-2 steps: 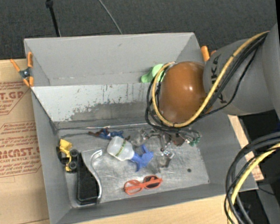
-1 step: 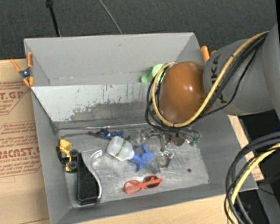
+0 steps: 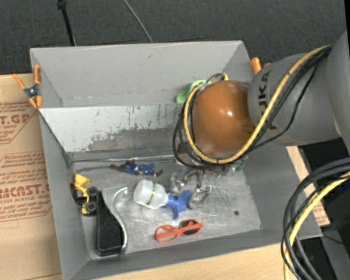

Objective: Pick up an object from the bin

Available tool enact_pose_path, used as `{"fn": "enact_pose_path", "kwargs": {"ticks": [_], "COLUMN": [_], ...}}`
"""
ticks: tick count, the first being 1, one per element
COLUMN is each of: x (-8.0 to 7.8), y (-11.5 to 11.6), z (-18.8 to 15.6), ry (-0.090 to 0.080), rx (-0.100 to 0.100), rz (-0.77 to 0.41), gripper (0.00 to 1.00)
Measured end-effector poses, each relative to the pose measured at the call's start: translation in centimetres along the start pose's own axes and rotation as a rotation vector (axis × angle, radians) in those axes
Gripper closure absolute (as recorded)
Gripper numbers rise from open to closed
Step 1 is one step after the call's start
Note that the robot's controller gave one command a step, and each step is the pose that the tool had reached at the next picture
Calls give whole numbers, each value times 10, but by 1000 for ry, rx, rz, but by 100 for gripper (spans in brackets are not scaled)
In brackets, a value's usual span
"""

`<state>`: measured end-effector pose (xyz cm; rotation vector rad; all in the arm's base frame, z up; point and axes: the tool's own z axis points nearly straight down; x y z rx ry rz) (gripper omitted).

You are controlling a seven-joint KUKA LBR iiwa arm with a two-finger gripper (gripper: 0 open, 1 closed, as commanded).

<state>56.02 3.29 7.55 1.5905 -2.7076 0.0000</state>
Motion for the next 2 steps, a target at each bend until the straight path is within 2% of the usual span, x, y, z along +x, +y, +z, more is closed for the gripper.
{"fn": "enact_pose_path", "kwargs": {"ticks": [1,2], "x": [0,-7], "y": [0,7], "z": [0,-154], "ry": [0,-6], "rx": [0,4], "rz": [0,15], "gripper": [100,100]}}
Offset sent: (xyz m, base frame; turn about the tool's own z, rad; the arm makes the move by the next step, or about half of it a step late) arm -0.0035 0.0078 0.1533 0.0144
